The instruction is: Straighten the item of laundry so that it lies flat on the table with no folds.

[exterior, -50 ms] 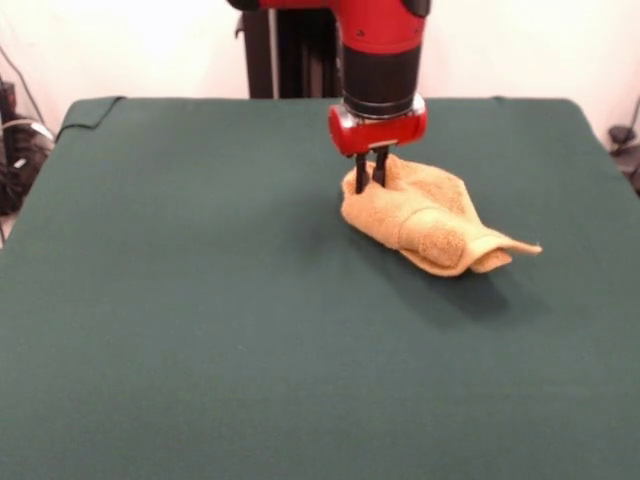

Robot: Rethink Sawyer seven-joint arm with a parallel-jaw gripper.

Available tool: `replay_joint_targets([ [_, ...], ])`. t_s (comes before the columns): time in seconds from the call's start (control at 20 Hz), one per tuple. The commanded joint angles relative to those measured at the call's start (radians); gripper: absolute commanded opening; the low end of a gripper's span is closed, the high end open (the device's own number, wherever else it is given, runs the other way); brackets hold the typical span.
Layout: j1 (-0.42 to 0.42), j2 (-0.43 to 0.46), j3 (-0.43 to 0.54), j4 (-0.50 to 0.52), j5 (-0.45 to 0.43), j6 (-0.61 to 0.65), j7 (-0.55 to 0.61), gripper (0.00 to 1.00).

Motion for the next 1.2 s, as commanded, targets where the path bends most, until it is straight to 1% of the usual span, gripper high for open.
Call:
replay_joint_targets([
  [0.05,0.017,0.068,0.105,0.067,0.034,-0.052,0.144,0.00],
  [0.5,0.012,0.081,0.118,0.046,0.031,-0.047,0.125,0.00],
  [0.65,0.018,0.056,0.115,0.050,0.032,-0.035,0.125,0.00],
  [0.75,0.033,-0.004,0.101,0.068,0.038,0.002,0.128,0.00],
  [0.8,0.041,-0.047,0.096,0.081,0.038,0.018,0.126,0.00],
  [1.0,0.062,-0.144,0.086,0.103,0.052,0.089,0.114,0.00],
  [1.1,0.065,-0.159,0.086,0.107,0.057,0.103,0.112,0.00],
  [1.2,0.086,-0.222,0.071,0.121,0.076,0.162,0.112,0.00],
])
